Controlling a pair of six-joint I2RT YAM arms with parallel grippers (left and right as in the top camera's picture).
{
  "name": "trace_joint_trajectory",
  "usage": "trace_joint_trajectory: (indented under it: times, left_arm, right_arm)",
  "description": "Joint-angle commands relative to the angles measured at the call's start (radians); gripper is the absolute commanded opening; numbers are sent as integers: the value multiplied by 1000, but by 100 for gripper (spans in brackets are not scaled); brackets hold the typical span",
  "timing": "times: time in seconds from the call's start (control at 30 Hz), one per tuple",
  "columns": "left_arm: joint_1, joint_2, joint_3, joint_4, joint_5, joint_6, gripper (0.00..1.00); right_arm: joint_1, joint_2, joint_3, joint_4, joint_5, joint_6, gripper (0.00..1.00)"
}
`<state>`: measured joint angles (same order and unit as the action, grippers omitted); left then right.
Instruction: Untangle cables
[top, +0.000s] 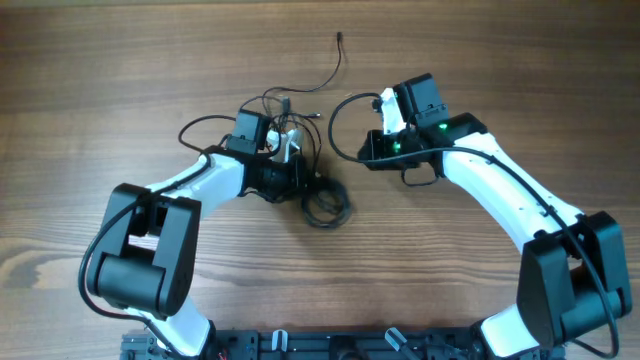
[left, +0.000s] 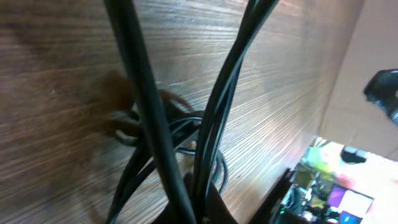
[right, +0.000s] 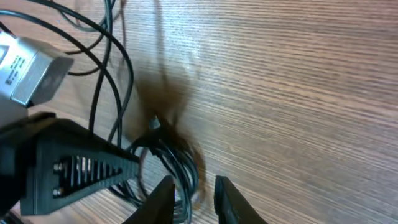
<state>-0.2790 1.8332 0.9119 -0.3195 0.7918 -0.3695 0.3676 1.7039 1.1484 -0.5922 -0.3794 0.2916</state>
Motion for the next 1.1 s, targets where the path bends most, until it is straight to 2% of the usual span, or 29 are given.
trace_joint_trajectory:
  times: [0.0, 0.07, 0.13, 0.2, 0.27, 0.37, 0.47, 0.57, 0.6, 0.67, 0.73, 0.8, 0.9, 0.97, 1.0, 1.03, 1.07]
  left_arm:
    - [27, 5, 18, -49, -27, 72, 4]
    - [26, 5, 18, -49, -26, 84, 4]
    - [26, 5, 18, -72, -26, 184, 4]
    - [26, 5, 18, -103, -36, 236, 4]
    - [26, 5, 18, -135, -98, 227, 4]
    - [26, 5, 18, -137, -98, 196, 4]
    - [26, 5, 18, -135, -98, 198, 4]
    - [26, 5, 18, -132, -51, 198, 4]
    - [26, 5, 18, -121, 8, 198, 4]
    - [26, 5, 18, -114, 34, 197, 4]
    - [28, 5, 18, -119, -43, 157, 4]
    - [29, 5, 18, -131, -124, 110, 4]
    - [29, 5, 18, -166, -175, 110, 4]
    - [29, 5, 18, -188, -264, 98, 4]
    - [29, 5, 18, -199, -325, 98, 7]
    - [29, 5, 18, -199, -376, 98, 61]
    - [29, 5, 18, -185, -393, 99, 69]
  right_arm:
    - [27, 8, 4, -4, -132, -148, 17]
    - [56, 8, -15, -3, -131, -147, 12]
    - [99, 8, -34, -4, -131, -156, 11]
    - [129, 8, -38, -4, -131, -156, 8]
    - [156, 30, -38, -27, -132, -132, 4]
    - [158, 109, -38, -44, -187, -132, 4]
    - [158, 210, -38, 19, -259, -122, 4]
    - [158, 247, -38, 60, -280, -54, 5]
    - [158, 253, -38, 77, -249, 4, 5]
    - [154, 254, -38, 77, -175, 95, 5]
    - [135, 254, -38, 100, -108, 192, 5]
    - [122, 254, -38, 122, -79, 213, 5]
    - [121, 254, -38, 120, -40, 237, 5]
    - [121, 254, -38, 126, 6, 280, 6]
    - [121, 254, -38, 132, 14, 288, 7]
    - [121, 254, -38, 135, 21, 288, 10]
    - [116, 254, -33, 124, 19, 285, 12]
